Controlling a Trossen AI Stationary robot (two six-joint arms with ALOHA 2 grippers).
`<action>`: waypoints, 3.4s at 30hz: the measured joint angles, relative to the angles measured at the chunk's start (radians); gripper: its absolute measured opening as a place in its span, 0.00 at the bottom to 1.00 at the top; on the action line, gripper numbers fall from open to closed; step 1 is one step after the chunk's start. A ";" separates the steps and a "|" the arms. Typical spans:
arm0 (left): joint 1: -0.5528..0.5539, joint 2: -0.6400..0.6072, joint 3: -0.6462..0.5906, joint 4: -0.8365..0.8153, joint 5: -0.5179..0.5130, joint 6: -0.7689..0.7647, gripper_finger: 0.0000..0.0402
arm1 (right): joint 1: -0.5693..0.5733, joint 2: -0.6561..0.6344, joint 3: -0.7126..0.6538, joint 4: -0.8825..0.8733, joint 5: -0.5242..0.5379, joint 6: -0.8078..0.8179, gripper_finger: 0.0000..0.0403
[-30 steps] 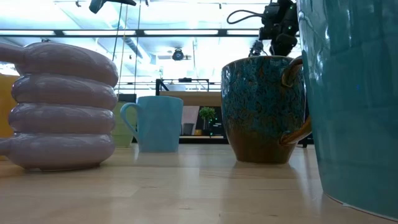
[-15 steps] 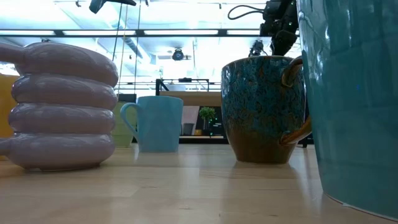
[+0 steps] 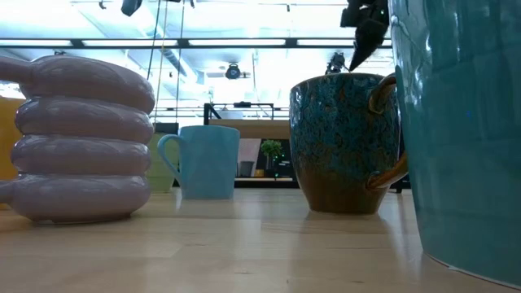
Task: Place coffee mugs
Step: Put the top purple mug on the shelf
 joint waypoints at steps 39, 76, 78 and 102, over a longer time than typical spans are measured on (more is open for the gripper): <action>-0.257 0.116 0.000 -0.054 0.112 0.019 0.32 | 0.761 0.070 -0.104 0.000 0.048 0.723 0.32; -0.265 -0.066 0.000 0.369 0.123 -0.037 0.32 | 0.910 0.226 -0.475 0.277 0.086 0.342 0.41; -0.265 -0.066 0.000 0.369 0.122 -0.041 0.32 | 0.910 0.250 -0.475 0.276 0.086 0.351 0.39; -0.265 -0.066 0.000 0.364 0.122 -0.059 0.32 | 0.831 0.289 -0.383 0.153 0.009 0.486 0.08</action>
